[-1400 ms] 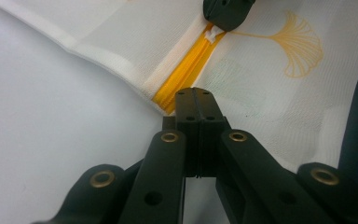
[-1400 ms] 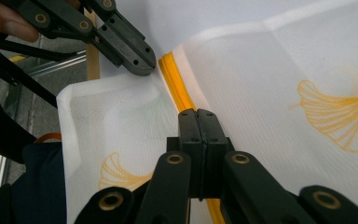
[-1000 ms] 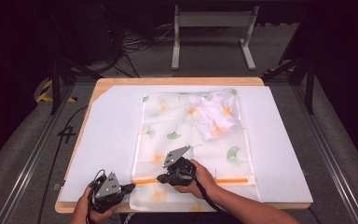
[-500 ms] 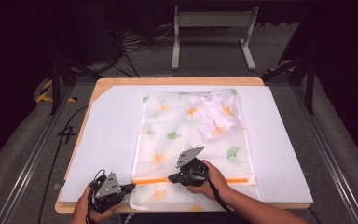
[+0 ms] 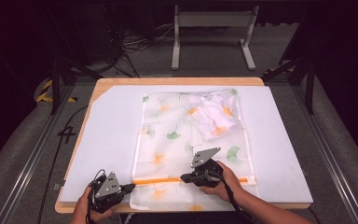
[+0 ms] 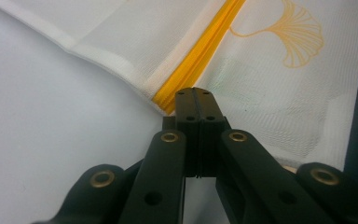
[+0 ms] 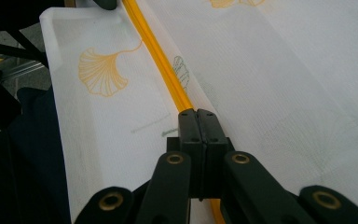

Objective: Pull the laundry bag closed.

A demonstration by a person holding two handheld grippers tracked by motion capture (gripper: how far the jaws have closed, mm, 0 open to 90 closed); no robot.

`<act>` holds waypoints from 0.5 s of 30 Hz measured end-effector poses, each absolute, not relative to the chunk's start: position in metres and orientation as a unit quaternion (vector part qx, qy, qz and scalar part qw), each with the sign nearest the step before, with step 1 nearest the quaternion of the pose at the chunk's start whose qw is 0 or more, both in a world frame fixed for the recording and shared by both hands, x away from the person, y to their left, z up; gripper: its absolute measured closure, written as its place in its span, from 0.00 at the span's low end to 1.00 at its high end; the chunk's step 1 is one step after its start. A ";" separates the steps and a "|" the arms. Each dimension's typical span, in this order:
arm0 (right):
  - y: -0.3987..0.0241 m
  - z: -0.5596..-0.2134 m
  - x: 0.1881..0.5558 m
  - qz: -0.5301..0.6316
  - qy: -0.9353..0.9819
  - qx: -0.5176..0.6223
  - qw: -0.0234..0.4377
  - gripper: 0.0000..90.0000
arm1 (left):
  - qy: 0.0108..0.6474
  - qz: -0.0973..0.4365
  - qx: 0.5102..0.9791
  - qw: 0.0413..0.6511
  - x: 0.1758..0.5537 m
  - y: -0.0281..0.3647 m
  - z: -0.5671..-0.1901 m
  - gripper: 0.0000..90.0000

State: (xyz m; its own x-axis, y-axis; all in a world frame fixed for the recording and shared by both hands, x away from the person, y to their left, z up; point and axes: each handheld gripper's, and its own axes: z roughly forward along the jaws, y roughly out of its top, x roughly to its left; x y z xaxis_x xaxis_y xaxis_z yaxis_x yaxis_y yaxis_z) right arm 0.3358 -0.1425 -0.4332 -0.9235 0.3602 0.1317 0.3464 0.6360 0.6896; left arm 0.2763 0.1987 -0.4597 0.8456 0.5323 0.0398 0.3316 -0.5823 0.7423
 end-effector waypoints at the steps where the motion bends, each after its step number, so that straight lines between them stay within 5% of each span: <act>1: -0.144 -0.433 0.335 0.380 0.904 0.196 0.008 1.00 | 0.246 0.130 0.880 0.385 0.276 0.199 -0.460 1.00; 15: -0.181 -0.423 0.328 0.393 0.895 0.212 0.019 1.00 | 0.249 0.127 0.878 0.387 0.276 0.199 -0.460 1.00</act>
State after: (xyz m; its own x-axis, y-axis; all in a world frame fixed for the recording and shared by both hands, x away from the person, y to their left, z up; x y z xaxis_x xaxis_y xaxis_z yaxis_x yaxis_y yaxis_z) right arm 0.3283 -0.1811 -0.4229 -0.9093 0.3943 0.1334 0.3651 0.6017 0.7104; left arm 0.2762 0.1990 -0.4601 0.8437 0.5360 0.0296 0.3396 -0.5756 0.7439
